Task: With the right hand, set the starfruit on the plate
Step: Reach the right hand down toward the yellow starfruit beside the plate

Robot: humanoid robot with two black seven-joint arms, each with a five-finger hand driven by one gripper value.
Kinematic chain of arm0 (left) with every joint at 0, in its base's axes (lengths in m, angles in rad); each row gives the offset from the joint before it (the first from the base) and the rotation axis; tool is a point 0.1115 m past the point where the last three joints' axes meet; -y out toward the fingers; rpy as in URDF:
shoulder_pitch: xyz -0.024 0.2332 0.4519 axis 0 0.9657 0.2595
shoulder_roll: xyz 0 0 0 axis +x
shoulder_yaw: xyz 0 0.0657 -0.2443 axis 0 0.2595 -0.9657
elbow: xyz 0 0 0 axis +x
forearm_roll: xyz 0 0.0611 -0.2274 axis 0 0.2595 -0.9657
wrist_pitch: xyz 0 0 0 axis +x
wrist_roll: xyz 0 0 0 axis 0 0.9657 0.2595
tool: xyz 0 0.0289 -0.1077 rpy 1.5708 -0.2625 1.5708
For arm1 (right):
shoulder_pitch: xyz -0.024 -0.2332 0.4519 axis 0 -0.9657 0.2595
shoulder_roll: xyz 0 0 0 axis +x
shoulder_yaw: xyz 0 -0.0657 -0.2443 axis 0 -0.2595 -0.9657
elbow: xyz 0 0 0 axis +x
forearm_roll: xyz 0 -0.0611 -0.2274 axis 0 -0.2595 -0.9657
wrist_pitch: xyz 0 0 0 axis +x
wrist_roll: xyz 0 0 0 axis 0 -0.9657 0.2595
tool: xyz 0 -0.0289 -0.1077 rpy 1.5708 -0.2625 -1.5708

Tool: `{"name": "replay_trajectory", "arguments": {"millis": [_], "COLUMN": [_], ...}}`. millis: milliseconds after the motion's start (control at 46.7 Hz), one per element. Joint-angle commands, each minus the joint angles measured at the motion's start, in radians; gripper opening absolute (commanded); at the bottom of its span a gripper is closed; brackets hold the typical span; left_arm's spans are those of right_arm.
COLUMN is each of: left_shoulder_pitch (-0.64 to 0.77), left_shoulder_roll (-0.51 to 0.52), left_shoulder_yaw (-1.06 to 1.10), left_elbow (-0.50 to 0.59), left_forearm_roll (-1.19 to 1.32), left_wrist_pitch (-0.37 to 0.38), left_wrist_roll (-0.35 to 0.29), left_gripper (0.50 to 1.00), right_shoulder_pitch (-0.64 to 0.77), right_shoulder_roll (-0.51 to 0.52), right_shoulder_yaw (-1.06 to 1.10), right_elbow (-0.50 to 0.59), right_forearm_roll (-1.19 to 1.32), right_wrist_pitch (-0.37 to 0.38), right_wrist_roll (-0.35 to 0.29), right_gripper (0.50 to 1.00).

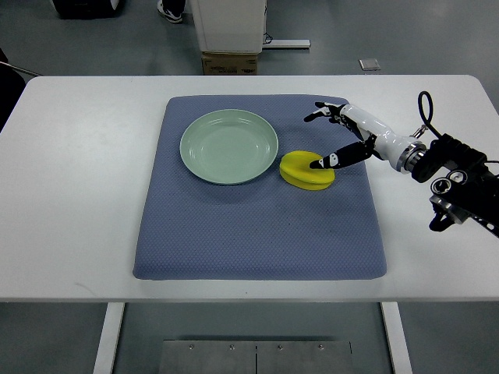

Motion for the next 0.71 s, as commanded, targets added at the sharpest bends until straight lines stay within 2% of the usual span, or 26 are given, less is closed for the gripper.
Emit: {"name": "replay_trajectory", "arguments": {"millis": [0,407,685], "left_shoulder_pitch": [0.000,0.000,0.000], "left_shoulder_roll": [0.000,0.000,0.000], "left_shoulder_yaw": [0.001,0.001,-0.001], "left_elbow": [0.000,0.000,0.000], "left_forearm_roll": [0.000,-0.001,0.000], "left_wrist_pitch": [0.000,0.000,0.000], "left_wrist_roll": [0.001,0.001,0.001], "left_gripper": [1.000,1.000,1.000], "right_shoulder_pitch": [-0.001,-0.004,-0.001], "right_shoulder_roll": [0.000,0.013,0.062], "right_shoulder_yaw": [-0.015,-0.074,-0.074], "right_elbow": [0.001,-0.005,-0.034], "right_forearm_roll": [-0.017,-0.067,-0.067], "right_wrist_pitch": [0.000,-0.011,-0.048], "right_wrist_roll": [0.007,0.000,-0.023], "right_gripper": [1.000,0.995,0.987]}}
